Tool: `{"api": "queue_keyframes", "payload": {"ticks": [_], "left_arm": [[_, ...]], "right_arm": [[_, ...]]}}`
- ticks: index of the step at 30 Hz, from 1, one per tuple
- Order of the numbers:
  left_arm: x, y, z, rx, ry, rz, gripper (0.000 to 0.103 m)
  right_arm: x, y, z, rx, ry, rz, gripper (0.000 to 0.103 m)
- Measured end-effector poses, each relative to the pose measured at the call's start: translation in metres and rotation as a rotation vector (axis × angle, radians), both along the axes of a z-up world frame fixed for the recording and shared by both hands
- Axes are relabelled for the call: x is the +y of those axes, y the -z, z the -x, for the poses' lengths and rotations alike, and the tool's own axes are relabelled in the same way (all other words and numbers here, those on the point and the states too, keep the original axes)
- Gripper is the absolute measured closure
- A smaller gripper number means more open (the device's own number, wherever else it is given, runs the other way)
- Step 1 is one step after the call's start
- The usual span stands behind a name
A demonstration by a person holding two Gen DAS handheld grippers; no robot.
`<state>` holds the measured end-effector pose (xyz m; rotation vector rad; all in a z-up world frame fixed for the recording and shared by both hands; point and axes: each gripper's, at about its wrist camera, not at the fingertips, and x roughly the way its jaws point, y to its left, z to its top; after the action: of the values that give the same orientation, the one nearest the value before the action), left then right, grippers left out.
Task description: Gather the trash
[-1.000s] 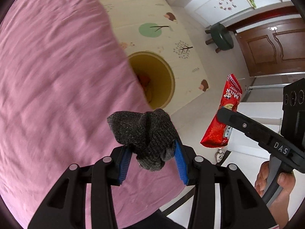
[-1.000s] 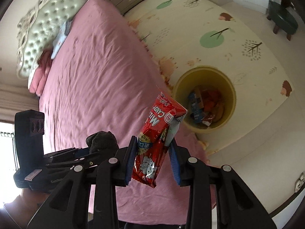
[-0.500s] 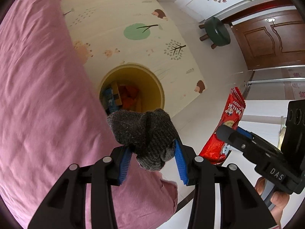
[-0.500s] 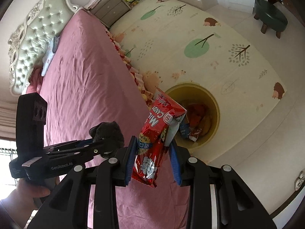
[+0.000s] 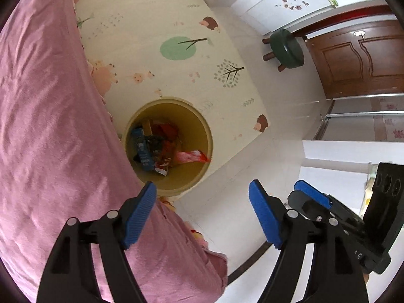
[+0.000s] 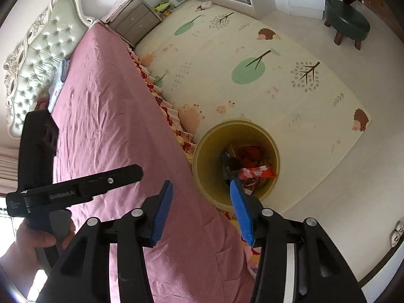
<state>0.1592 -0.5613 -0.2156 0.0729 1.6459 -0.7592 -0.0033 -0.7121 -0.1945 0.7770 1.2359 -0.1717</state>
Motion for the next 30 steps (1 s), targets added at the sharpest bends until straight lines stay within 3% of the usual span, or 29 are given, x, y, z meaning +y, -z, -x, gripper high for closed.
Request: {"api": "queue_keyframes", "payload": {"ticks": [8,15,19,25,27,30], "left_arm": [[0.027,-0.024,0.003,-0.070,-0.013,0.006,0.023],[0.077,-0.052,0.002,-0.112,-0.076,0.007,0.020],[0.126,-0.073,0.002,-0.210,-0.141,-0.039,0.020],[0.207,-0.101,0.018,-0.251,-0.233,-0.050,0.020],[0.232,-0.108,0.027,-0.263,-0.259,-0.059,0.013],[0.270,-0.116,0.044,-0.277,-0.309,-0.068,0.011]], "right_arm": [[0.016,-0.010,-0.006,0.001,-0.031,-0.003,0.055],[0.052,-0.042,-0.021,-0.028,-0.118,0.028,0.055],[0.081,-0.063,-0.028,-0.054,-0.166,0.041,0.051],[0.148,-0.094,-0.031,-0.107,-0.284,0.052,0.048],[0.174,-0.101,-0.032,-0.117,-0.337,0.051,0.047],[0.206,-0.107,-0.034,-0.120,-0.397,0.068,0.047]]}}
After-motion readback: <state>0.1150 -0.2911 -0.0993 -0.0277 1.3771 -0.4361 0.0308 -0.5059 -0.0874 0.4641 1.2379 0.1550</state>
